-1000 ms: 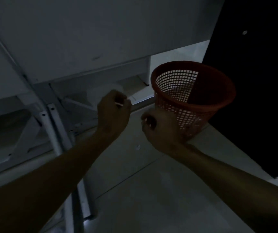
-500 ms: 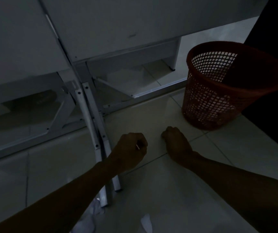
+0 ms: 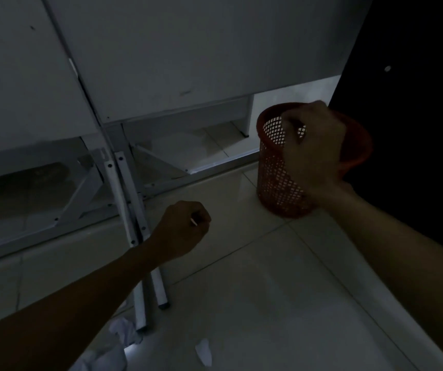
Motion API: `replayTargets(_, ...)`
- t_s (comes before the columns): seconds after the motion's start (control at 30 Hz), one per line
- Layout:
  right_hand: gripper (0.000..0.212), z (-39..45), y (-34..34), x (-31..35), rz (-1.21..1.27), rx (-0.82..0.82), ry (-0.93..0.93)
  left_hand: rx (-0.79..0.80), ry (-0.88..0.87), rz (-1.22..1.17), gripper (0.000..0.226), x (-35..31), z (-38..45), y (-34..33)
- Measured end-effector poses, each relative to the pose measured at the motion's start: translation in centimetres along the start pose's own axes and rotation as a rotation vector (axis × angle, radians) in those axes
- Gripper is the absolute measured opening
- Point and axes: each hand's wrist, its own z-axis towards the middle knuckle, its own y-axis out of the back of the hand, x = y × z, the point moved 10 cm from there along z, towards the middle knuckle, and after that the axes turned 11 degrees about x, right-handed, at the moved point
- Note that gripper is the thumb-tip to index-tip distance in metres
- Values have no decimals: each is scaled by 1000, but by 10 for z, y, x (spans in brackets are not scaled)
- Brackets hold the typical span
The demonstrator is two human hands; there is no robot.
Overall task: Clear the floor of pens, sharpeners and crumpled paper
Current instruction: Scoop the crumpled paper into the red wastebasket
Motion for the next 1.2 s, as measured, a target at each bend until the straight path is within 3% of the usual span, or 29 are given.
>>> replayTargets(0.1,20,21,-11,-58,-121,202,-253,-19,-4,-8,10,-8,-2,7)
replayTargets(0.17,19,17,-19,-71,-156,298,-299,-38,-23,-3,8,-12,-4,12)
replayTargets(0.27,19,-2,-15,-41,-141,234,-150,-58,-29,6,4,-12,-11,18)
replayTargets(0.33,16,-27,-26,-8,-38,274,-27,-58,-3,-15,5,-6,-17,21)
replayTargets(0.5,16,-161,-98,34,268,754,72,-25,66,2,5,11,-40,8)
replayTargets(0.63,37,-284,-138,52,344,1161,5,8,77,9,7,17,-61,-3)
replayTargets(0.87,77,-353,-139,96,215,1204,71,-82,161,6,7,44,-108,17)
replayTargets(1.07,111,-391,-150,149,298,1294,37,-230,344,115,6,95,-194,39)
replayTargets(1.13,130,-395,-156,169,310,1310,79,-221,455,122,19,119,-227,42)
replayTargets(1.2,144,-403,-158,189,296,1345,139,-113,652,135,40,146,-259,32)
